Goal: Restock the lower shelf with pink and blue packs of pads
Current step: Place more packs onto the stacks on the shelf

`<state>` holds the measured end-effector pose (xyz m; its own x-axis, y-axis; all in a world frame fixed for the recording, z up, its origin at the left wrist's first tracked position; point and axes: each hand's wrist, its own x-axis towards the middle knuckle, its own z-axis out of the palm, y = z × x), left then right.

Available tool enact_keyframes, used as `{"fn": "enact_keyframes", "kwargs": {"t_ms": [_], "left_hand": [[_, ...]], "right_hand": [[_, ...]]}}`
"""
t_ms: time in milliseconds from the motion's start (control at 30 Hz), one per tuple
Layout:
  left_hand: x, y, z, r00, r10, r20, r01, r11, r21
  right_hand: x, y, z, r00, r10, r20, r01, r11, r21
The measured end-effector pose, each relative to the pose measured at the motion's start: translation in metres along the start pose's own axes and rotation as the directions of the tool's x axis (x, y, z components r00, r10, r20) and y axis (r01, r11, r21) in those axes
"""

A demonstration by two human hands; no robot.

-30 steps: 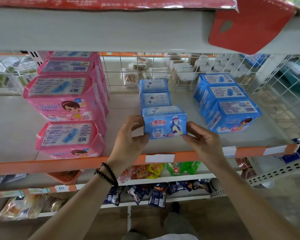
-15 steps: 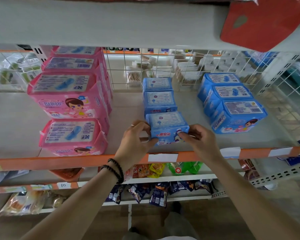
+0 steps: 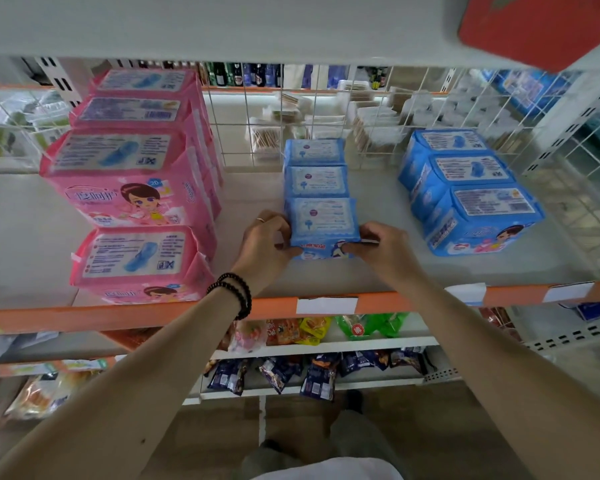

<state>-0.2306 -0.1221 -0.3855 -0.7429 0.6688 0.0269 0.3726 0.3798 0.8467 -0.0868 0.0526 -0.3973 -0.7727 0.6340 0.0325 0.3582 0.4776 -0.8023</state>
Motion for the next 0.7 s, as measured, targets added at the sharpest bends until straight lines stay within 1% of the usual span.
{"fn": "enact_keyframes", "kwargs": {"t_ms": [100,200,367,433,567,600,633,700], "left_hand": [[0.004,0.000,0.000,1.000,0.014,0.008,-0.014,1.000,0.022],[0.005,0.000,-0.001,1.000,0.011,0.019,-0.011,1.000,0.008],[0.007,-0.004,0.001,0.999,0.030,0.024,-0.032,0.998,0.059],[0.008,-0.008,0.002,0.999,0.028,0.025,-0.029,0.999,0.046],[0.005,-0.010,0.002,0.999,-0.008,0.040,0.010,0.999,-0.037],[0.002,-0.010,0.001,0.999,-0.005,0.039,0.007,1.000,-0.030],[-0.002,-0.009,0.000,1.000,0.010,0.029,-0.011,1.000,0.005],[-0.014,-0.010,-0.002,0.996,0.087,0.019,-0.088,0.994,0.070]], "right_hand": [[0.000,-0.002,-0.001,1.000,-0.008,-0.010,0.008,1.000,-0.016],[0.000,-0.003,-0.002,0.999,-0.020,-0.031,0.019,0.999,-0.049],[-0.003,-0.005,0.000,1.000,-0.009,-0.017,0.007,0.997,-0.078],[-0.005,-0.006,-0.001,1.000,-0.007,-0.020,0.004,0.993,-0.122],[-0.013,-0.005,-0.001,0.999,0.022,-0.033,-0.028,0.982,-0.187],[-0.015,-0.005,-0.002,0.999,0.029,-0.037,-0.036,0.978,-0.206],[-0.017,-0.006,-0.002,0.999,0.039,-0.032,-0.045,0.975,-0.219],[-0.024,-0.010,-0.003,0.998,0.059,-0.007,-0.059,0.966,-0.252]]}}
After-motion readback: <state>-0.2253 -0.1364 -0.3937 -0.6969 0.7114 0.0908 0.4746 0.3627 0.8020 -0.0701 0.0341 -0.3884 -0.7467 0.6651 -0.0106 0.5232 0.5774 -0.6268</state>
